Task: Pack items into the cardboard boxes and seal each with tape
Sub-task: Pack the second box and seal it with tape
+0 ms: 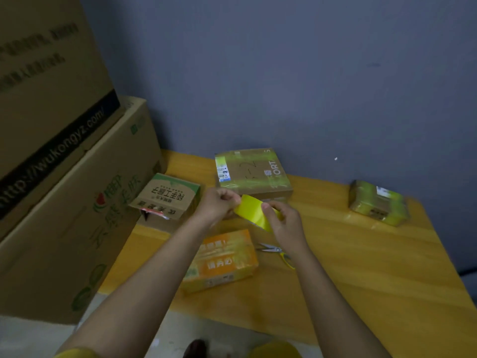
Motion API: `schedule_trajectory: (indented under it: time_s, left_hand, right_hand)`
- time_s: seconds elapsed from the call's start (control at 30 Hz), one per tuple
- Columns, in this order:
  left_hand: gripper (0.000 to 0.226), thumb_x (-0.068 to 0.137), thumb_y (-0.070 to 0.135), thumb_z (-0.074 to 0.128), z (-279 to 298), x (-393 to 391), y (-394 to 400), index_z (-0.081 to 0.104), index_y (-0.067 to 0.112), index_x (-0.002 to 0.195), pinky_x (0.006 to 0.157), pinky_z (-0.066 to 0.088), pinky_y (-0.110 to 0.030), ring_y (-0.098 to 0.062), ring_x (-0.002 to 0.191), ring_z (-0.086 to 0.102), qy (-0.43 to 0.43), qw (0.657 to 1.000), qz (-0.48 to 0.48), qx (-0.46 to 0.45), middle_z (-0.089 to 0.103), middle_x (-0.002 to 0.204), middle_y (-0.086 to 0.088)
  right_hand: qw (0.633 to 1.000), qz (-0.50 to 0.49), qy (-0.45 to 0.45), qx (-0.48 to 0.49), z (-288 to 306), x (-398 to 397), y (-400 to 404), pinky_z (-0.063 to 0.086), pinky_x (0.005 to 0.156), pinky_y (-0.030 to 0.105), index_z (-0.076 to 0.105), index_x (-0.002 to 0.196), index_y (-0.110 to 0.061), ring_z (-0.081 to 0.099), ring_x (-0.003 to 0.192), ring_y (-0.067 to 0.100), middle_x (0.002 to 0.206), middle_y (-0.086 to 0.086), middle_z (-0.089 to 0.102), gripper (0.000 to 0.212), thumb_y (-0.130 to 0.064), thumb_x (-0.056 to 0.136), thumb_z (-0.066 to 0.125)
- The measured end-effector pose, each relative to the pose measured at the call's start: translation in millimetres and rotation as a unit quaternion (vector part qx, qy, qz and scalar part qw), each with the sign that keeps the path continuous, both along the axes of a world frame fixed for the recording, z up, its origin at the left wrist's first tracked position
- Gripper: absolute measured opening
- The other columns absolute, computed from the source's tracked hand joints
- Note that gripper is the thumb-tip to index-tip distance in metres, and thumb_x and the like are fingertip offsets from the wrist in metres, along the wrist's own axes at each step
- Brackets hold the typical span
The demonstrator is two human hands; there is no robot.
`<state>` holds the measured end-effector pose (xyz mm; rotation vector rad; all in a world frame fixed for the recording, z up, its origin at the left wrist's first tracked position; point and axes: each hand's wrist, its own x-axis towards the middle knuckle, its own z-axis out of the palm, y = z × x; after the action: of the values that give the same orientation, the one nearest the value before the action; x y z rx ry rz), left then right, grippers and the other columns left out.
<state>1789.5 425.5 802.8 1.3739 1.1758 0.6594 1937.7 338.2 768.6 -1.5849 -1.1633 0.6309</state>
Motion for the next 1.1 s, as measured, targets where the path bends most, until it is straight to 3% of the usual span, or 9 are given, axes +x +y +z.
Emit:
schedule_trajectory:
  time_s: [0.07,0.13,0.3,0.43,0.53,0.77,0.83,0.93,1.1]
  left_hand:
    - [0.021,0.093,0.001,0.055,-1,-7,11,0.059,0.014,0.076,0.063,0.042,-0.023,-0.012,0.073,0.055,0.077,0.994,-0.044,0.058,0.056,0.074,0.001]
    - [0.019,0.096,0.003,0.045,0,-11,17,0.051,0.015,0.083,0.061,0.035,-0.026,-0.014,0.075,0.047,0.127,0.983,-0.097,0.088,0.051,0.078,0.003]
    - [0.022,0.099,0.004,0.033,-1,-19,32,0.039,0.017,0.082,0.059,0.029,-0.026,-0.015,0.072,0.037,0.131,0.969,-0.172,0.122,0.039,0.081,0.002]
    - [0.030,0.094,-0.001,0.034,-3,-23,36,0.035,0.023,0.076,0.076,0.035,-0.038,-0.024,0.091,0.040,0.136,0.953,-0.161,0.217,0.044,0.097,-0.007]
    - [0.019,0.093,-0.002,0.037,-2,-26,38,0.041,0.014,0.083,0.076,0.038,-0.039,-0.025,0.088,0.045,0.102,0.946,-0.136,0.277,0.048,0.093,-0.008]
    - [0.016,0.099,0.022,0.047,17,-32,49,0.049,0.029,0.085,0.085,0.048,-0.036,-0.017,0.096,0.057,0.028,0.976,-0.144,0.159,0.057,0.094,0.009]
    - [0.003,0.098,0.029,0.050,21,-32,50,0.051,0.028,0.100,0.087,0.048,-0.037,-0.016,0.100,0.057,0.020,0.979,-0.147,0.142,0.057,0.100,0.008]
    - [0.026,0.095,0.027,0.056,27,-31,53,0.057,0.021,0.120,0.092,0.048,-0.035,-0.016,0.103,0.059,0.023,0.976,-0.154,0.154,0.062,0.105,0.004]
    - [0.009,0.087,0.014,0.067,39,-30,52,0.074,0.010,0.091,0.084,0.051,-0.034,-0.019,0.087,0.066,0.005,0.972,-0.113,0.207,0.072,0.093,-0.006]
  right_hand:
    - [1.000,-0.013,-0.020,0.001,0,-13,4,0.044,0.069,0.025,0.069,0.092,-0.021,0.060,0.087,0.008,0.090,-0.007,0.068,0.021,-0.039,0.090,0.058]
    - [0.999,-0.027,-0.041,0.005,-1,-25,6,0.043,0.068,0.021,0.069,0.092,-0.020,0.059,0.087,0.007,0.090,-0.006,0.067,0.021,-0.037,0.091,0.057]
    - [0.996,-0.072,-0.033,0.039,3,-51,5,0.042,0.072,0.015,0.063,0.085,-0.028,0.056,0.081,-0.003,0.084,-0.015,0.065,0.015,-0.039,0.089,0.054]
    - [0.996,-0.080,0.003,0.027,8,-63,6,0.042,0.071,0.014,0.062,0.084,-0.032,0.056,0.080,-0.008,0.084,-0.016,0.065,0.015,-0.033,0.097,0.055]
    - [0.994,-0.099,-0.004,0.034,10,-68,10,0.038,0.065,0.016,0.060,0.081,-0.030,0.053,0.072,-0.004,0.073,-0.019,0.060,0.019,-0.034,0.097,0.052]
    - [0.988,-0.124,-0.080,0.044,28,-68,12,0.036,0.064,0.013,0.059,0.080,-0.033,0.051,0.075,-0.001,0.077,-0.014,0.059,0.018,-0.044,0.090,0.049]
    - [0.986,-0.127,-0.101,0.045,33,-66,14,0.038,0.069,0.014,0.061,0.083,-0.031,0.055,0.081,0.005,0.083,-0.007,0.064,0.019,-0.044,0.090,0.049]
    - [0.983,-0.128,-0.123,0.050,38,-64,16,0.038,0.070,0.016,0.060,0.082,-0.032,0.055,0.083,0.008,0.081,-0.010,0.063,0.018,-0.042,0.091,0.049]
    - [0.972,-0.136,-0.181,0.059,51,-61,18,0.034,0.075,0.008,0.062,0.081,-0.029,0.053,0.081,0.015,0.078,-0.004,0.065,0.020,-0.040,0.092,0.049]
